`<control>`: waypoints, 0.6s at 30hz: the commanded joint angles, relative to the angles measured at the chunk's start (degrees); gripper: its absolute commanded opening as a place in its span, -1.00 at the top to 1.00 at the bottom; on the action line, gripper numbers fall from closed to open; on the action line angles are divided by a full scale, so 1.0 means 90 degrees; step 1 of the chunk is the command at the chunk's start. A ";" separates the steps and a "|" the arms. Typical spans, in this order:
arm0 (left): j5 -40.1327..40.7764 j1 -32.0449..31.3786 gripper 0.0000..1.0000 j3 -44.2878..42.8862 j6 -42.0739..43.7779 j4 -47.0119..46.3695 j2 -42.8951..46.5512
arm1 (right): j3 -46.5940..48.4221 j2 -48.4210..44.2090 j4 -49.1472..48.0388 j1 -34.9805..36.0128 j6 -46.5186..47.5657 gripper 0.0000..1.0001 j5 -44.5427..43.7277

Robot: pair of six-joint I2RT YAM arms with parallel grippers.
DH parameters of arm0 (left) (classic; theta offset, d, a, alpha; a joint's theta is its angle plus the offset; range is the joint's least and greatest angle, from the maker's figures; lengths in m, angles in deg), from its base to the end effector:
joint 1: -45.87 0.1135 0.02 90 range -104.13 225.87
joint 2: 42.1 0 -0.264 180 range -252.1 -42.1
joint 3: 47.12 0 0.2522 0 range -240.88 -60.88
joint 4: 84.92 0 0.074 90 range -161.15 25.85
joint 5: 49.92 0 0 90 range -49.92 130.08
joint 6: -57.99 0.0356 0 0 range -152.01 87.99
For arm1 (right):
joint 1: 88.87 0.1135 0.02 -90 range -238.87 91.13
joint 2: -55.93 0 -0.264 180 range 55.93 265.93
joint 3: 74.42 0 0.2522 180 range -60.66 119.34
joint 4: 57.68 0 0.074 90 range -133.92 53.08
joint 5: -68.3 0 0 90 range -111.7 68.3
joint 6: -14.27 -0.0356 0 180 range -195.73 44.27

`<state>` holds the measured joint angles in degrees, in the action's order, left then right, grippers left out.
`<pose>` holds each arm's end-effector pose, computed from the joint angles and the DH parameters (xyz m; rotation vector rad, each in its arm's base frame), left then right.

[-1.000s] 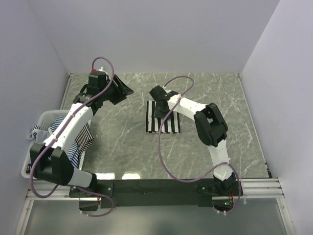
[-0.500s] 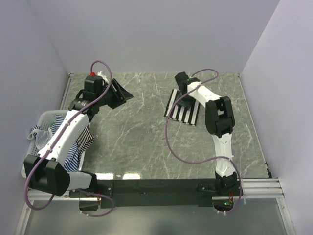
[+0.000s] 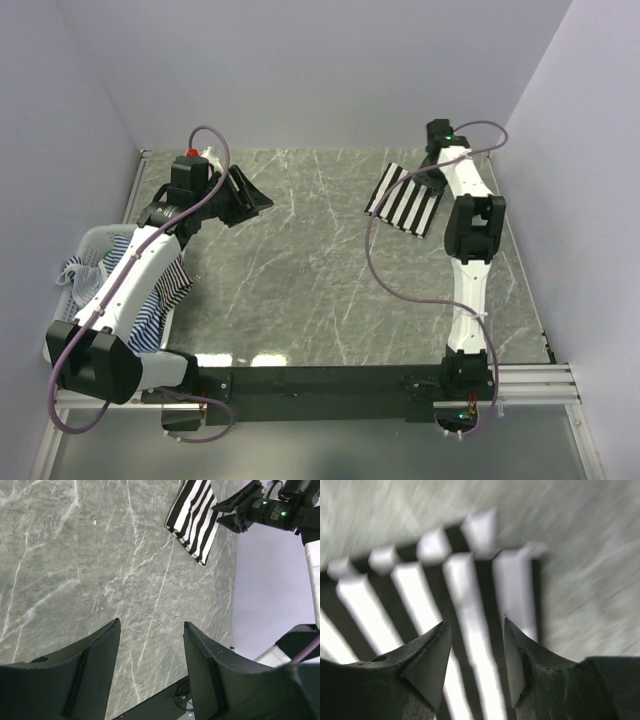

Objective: Fold and stack the tank tops
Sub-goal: Neatly place the folded tank top to the corner

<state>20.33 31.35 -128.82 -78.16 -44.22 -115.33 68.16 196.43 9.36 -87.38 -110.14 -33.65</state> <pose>0.2721 -0.0829 0.3461 -0.4054 2.2245 -0.9653 0.5218 0.0062 0.1920 0.8137 2.5356 -0.0829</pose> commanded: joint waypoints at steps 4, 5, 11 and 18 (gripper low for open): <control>-0.0228 0.0032 -0.18 -0.0488 0.0411 0.0238 0.0149 | 0.0511 -0.0211 -0.0422 -0.0557 0.1030 -0.12 0.0214; -0.0237 0.0022 -0.17 -0.0517 0.0440 0.0268 0.0129 | 0.0502 -0.0289 -0.0431 -0.0538 0.1040 -0.12 0.0175; -0.0189 0.0032 -0.17 -0.0235 0.0499 0.0142 0.0295 | -0.0386 -0.1616 -0.0842 0.0699 0.1100 -0.19 -0.0499; -0.0266 0.0032 -0.17 -0.0146 0.0519 0.0161 0.0393 | -0.1938 -0.2030 -0.1466 0.2079 -0.0072 -0.18 -0.0295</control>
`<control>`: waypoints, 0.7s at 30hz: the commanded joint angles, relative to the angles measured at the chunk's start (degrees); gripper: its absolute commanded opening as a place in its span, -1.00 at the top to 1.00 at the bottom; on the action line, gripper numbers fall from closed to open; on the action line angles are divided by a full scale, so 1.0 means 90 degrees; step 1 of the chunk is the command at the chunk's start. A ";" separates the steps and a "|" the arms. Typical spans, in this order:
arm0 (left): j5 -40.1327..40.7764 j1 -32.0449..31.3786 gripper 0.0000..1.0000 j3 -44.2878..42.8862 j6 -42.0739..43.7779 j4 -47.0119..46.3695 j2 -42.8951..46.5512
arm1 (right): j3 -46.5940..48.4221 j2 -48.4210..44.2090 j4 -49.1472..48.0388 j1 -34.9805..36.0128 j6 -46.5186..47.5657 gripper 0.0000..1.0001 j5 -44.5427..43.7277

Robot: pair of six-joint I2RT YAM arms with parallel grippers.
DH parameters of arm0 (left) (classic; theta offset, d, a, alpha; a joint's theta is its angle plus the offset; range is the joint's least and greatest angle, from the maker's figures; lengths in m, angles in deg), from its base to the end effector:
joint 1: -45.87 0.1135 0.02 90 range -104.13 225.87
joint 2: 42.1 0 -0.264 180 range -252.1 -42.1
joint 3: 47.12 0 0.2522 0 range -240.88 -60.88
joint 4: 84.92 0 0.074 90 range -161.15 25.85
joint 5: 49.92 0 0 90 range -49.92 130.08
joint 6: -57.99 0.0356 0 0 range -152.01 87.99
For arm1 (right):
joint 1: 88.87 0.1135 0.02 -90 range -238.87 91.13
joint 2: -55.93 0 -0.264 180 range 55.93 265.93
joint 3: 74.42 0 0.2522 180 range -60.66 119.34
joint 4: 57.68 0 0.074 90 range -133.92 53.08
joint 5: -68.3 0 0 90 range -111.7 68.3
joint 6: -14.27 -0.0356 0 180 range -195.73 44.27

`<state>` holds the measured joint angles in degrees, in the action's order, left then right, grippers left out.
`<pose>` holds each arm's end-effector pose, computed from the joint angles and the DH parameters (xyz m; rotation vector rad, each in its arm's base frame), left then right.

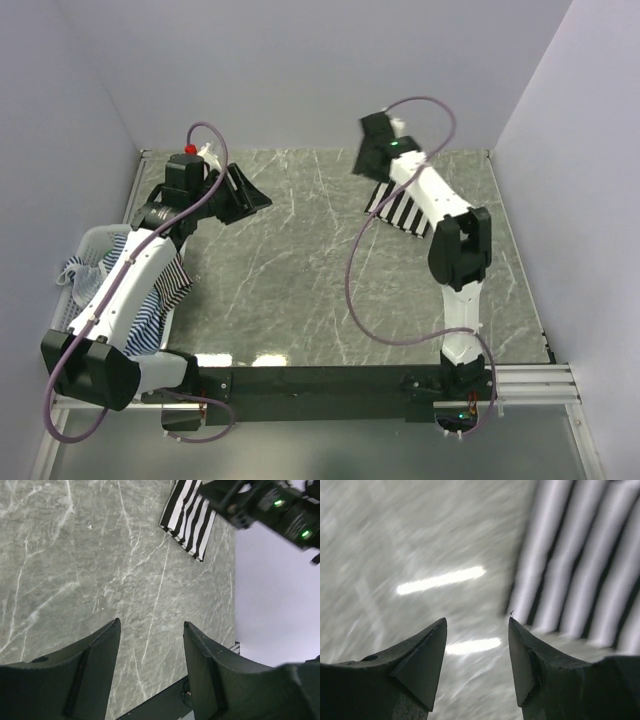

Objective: Fold and stack the tank tops
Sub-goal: Neatly place the folded tank top to the corner

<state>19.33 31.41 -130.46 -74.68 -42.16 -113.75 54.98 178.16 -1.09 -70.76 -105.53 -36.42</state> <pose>0.2639 -0.0811 0.3598 -0.3181 2.2074 -0.9560 0.4605 0.1411 0.2859 0.3576 2.3704 0.0768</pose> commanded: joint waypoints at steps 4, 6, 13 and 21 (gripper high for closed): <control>-0.0243 0.0024 -0.17 0.0075 0.0142 -0.0067 0.0237 | -0.0339 0.0558 -0.0354 0.0439 -0.1131 -0.11 0.0424; -0.0253 0.0024 -0.17 0.0094 0.0162 -0.0067 0.0276 | -0.0280 0.0811 -0.0481 0.0439 -0.1375 -0.10 0.0561; -0.0223 0.0024 -0.17 0.0114 0.0220 -0.0018 0.0345 | -0.0504 0.0999 -0.0598 0.0264 -0.1708 -0.09 0.0317; -0.0292 0.0024 -0.16 0.0173 0.0210 -0.0048 0.0316 | -0.1655 0.0453 -0.0677 -0.0244 -0.1689 -0.09 0.0132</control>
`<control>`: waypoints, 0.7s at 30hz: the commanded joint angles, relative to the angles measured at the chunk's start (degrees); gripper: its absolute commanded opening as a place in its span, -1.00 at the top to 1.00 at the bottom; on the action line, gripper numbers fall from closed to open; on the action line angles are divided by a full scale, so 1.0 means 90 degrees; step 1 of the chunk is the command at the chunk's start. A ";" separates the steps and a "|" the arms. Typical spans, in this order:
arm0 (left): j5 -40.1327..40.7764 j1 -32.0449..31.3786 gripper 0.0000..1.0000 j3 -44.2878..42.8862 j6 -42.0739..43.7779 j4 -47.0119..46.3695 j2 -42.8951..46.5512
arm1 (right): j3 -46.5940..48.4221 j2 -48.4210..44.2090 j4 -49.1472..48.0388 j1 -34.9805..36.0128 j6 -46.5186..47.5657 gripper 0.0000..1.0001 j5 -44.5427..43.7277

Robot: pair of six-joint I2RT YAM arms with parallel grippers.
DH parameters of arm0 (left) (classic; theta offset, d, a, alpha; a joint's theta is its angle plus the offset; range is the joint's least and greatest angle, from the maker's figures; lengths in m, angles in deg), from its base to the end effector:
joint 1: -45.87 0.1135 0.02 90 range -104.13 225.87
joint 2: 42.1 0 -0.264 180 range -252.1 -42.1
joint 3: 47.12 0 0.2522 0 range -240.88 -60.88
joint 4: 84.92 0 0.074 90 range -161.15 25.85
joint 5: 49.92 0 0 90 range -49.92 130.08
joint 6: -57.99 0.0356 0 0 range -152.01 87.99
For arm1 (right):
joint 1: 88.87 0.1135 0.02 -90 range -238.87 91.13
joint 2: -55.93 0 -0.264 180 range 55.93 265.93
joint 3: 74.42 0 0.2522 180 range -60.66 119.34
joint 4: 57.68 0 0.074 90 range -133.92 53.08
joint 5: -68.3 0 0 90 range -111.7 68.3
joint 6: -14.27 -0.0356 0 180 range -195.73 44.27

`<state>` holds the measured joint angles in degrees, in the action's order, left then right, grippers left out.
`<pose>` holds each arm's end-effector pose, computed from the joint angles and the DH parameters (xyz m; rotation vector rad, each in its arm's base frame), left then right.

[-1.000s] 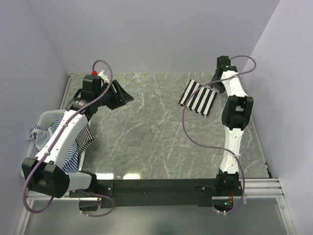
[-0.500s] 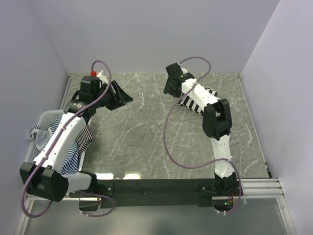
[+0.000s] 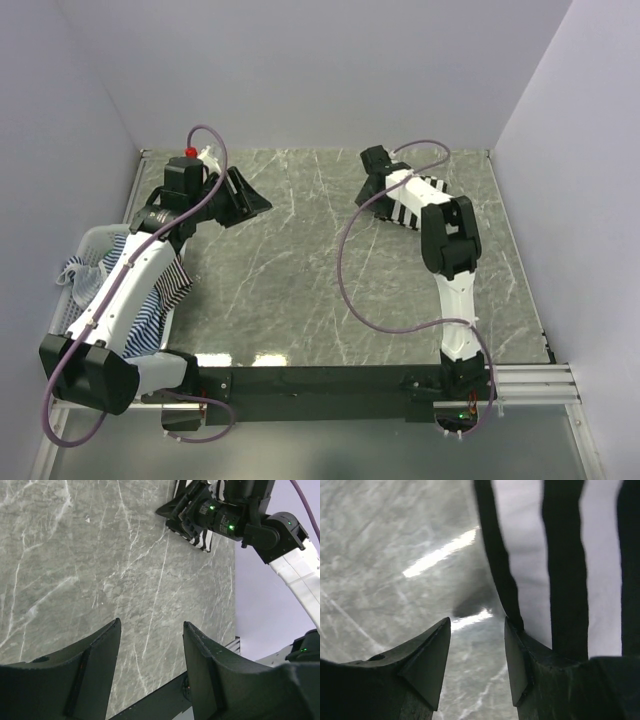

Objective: Fold and stack the tank tops
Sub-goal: Neatly place the folded tank top to the corner

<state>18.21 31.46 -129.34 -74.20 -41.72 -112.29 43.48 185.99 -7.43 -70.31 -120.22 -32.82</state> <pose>0.2570 -0.0797 0.3590 -0.2981 2.2125 -0.9708 0.4638 0.1485 0.1659 0.6512 2.5485 0.1194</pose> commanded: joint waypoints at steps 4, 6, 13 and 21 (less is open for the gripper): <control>-0.0178 0.0020 -0.16 0.0029 0.0157 -0.0086 0.0143 | -0.0613 -0.0574 0.0125 -0.0715 0.0158 -0.07 -0.0328; -0.0207 0.0020 -0.16 0.0029 0.0157 -0.0096 0.0124 | -0.0653 -0.0623 0.0008 -0.0977 0.0353 0.12 -0.0035; -0.0265 0.0020 -0.16 0.0020 0.0138 -0.0106 0.0075 | 0.0703 0.0030 0.0984 -0.1525 0.0715 0.02 -0.0357; -0.0227 0.0020 -0.15 -0.0049 0.0157 -0.0086 -0.0052 | 0.1885 0.0812 0.1150 -0.2034 0.0617 0.01 0.0121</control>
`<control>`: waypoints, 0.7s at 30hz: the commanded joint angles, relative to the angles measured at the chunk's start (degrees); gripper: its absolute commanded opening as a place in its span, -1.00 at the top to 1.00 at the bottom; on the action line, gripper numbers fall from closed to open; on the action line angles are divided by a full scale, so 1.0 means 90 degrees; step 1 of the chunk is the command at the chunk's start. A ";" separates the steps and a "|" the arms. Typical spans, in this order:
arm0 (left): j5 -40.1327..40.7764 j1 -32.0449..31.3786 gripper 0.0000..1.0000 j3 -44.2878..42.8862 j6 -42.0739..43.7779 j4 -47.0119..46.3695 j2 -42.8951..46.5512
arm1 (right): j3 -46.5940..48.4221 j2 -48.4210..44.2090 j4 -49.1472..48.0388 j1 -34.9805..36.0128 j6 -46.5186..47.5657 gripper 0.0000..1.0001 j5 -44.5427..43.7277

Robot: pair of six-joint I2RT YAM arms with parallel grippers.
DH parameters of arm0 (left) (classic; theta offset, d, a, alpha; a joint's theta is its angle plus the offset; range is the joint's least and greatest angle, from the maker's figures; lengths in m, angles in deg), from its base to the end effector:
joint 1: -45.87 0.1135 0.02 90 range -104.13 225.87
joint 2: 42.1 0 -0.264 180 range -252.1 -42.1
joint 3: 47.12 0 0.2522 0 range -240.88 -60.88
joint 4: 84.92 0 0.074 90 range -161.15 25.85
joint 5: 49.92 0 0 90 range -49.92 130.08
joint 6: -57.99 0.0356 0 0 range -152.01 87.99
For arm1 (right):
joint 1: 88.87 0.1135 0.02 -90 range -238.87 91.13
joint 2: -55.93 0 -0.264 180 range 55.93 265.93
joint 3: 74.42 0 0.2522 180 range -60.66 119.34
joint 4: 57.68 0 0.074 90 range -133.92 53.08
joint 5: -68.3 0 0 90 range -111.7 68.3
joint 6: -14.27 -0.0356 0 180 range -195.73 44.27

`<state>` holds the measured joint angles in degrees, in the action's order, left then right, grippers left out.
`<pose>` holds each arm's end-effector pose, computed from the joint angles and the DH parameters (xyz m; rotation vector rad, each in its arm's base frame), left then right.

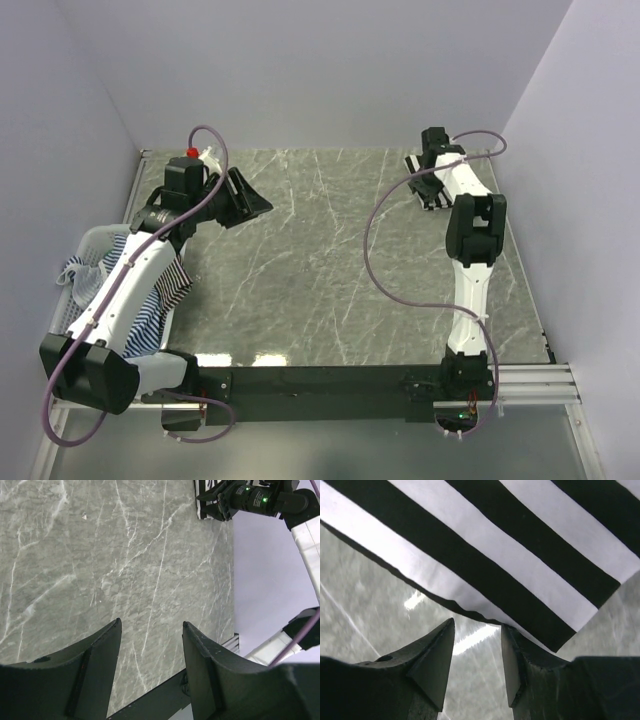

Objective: Fold and stack the tank tops
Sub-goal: Neatly place the folded tank top to the corner

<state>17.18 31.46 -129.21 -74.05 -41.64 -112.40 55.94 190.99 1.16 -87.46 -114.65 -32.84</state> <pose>0.2570 -0.0803 0.3578 -0.2862 2.2214 -0.9867 0.5068 0.0056 0.1818 0.9071 2.4830 -0.0277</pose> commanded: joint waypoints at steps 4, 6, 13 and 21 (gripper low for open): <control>-0.0112 0.0020 -0.14 -0.0093 0.0140 -0.0106 -0.0128 | 0.1019 0.0598 0.0274 -0.0118 -0.0138 0.01 0.0250; -0.0122 0.0020 -0.14 -0.0093 0.0130 -0.0135 -0.0176 | 0.1136 0.0715 0.0206 -0.0332 -0.0197 0.01 0.0319; -0.0083 0.0020 -0.14 -0.0112 0.0150 -0.0135 -0.0284 | 0.1185 0.0862 -0.0224 -0.0567 -0.0704 -0.01 0.0690; -0.0015 0.0029 -0.15 -0.0122 0.0130 -0.0155 -0.0323 | 0.1459 0.1018 -0.0585 -0.0752 -0.0959 -0.01 0.1090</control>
<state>17.23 31.46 -129.21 -74.03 -41.68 -115.24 66.06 198.68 -1.20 -93.65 -121.77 -24.56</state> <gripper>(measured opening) 0.574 0.505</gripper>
